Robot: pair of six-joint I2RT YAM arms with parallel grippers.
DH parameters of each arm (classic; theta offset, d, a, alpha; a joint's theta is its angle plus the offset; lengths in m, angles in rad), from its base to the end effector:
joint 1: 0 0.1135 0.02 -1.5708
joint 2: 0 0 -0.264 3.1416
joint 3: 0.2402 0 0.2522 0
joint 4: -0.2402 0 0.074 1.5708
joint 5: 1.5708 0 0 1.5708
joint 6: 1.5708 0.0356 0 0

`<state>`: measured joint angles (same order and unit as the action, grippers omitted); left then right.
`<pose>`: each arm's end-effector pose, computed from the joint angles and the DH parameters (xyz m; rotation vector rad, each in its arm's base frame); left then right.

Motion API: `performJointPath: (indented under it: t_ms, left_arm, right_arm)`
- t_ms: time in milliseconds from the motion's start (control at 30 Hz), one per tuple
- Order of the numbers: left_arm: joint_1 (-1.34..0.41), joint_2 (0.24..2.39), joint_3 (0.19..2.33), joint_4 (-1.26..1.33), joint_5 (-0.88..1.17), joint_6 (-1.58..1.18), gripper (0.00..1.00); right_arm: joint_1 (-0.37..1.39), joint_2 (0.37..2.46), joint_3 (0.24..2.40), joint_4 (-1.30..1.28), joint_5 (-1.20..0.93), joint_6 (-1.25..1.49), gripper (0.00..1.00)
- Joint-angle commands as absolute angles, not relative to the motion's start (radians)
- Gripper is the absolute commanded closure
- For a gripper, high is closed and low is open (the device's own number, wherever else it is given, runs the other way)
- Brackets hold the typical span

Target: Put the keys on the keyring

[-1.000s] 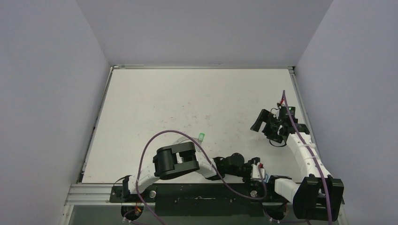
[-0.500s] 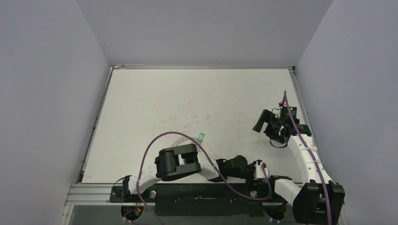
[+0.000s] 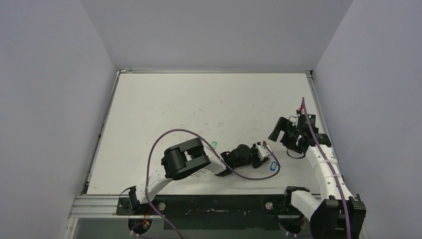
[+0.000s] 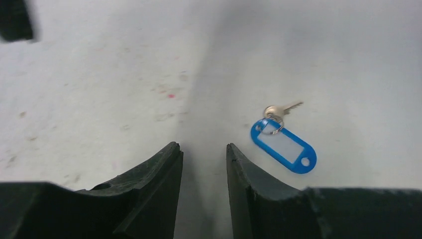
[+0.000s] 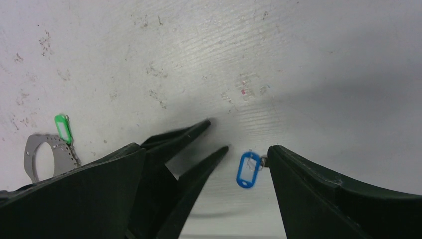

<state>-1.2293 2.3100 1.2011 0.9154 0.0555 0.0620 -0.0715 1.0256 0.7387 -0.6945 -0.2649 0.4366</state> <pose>0.1549 -0.4419 0.0950 1.1481 1.4536 -0.8828 0.1954 -0.0047 0.2374 0.5451 2.5126 0.4781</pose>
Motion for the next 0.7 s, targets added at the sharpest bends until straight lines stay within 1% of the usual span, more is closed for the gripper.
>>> performJointPath:
  t_ms: [0, 200, 367, 533, 667]
  left_arm:
    - [-1.213, 2.301, 1.169, 0.941, -0.050, 0.075, 0.65]
    - [-1.181, 2.222, 1.064, 0.948, -0.103, 0.100, 0.65]
    - [-1.158, 2.104, 0.932, 0.988, -0.113, 0.100, 0.65]
    - [-1.163, 1.934, 0.822, 0.895, -0.119, 0.097, 0.61]
    - [-1.167, 1.773, 0.739, 0.785, -0.163, 0.066, 0.57]
  right_arm:
    - [-0.077, 0.995, 0.782, -0.705, -0.239, 0.436, 0.00]
    - [-0.076, 0.975, 0.787, -0.727, -0.237, 0.439, 0.00]
    - [-0.074, 0.959, 0.746, -0.723, -0.257, 0.482, 0.00]
    - [-0.073, 0.942, 0.667, -0.711, -0.237, 0.568, 0.04]
    - [-0.071, 0.940, 0.600, -0.689, -0.216, 0.626, 0.10]
